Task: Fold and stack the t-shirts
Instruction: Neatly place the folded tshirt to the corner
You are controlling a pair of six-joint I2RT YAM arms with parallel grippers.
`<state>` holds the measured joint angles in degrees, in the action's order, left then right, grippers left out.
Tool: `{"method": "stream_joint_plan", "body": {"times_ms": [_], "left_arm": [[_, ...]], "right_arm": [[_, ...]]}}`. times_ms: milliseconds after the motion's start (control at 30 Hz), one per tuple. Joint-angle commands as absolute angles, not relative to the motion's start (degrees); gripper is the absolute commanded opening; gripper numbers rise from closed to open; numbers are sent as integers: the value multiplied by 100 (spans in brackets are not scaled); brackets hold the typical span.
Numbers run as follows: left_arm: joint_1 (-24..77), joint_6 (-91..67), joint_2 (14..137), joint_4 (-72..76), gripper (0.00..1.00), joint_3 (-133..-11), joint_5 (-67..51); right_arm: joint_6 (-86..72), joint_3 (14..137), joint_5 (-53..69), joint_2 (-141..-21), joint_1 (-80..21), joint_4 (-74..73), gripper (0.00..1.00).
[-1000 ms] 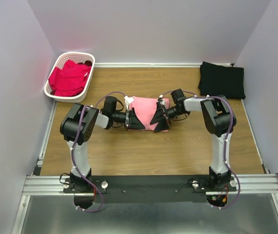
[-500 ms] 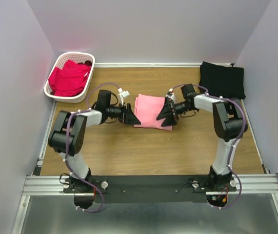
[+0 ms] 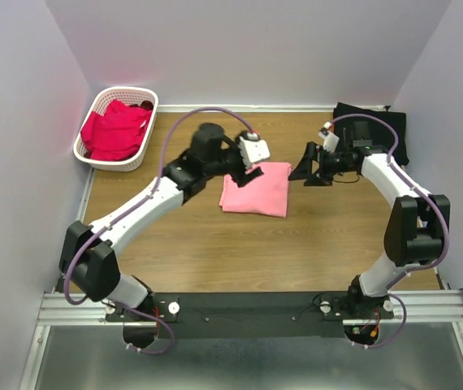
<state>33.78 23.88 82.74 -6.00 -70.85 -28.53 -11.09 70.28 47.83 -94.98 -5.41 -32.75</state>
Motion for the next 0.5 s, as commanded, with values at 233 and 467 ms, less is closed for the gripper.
{"method": "stream_joint_plan", "body": {"times_ms": [233,467], "left_arm": [[5545,4825,9560,-185,37,-6740,-782],[5704,4895,10536,-141,38,-7127,-1098]], "right_arm": [[-1371,6636,3964,-9615,229,-3358,100],[-1441,6566,4025,-9791,229,-3305,100]]}}
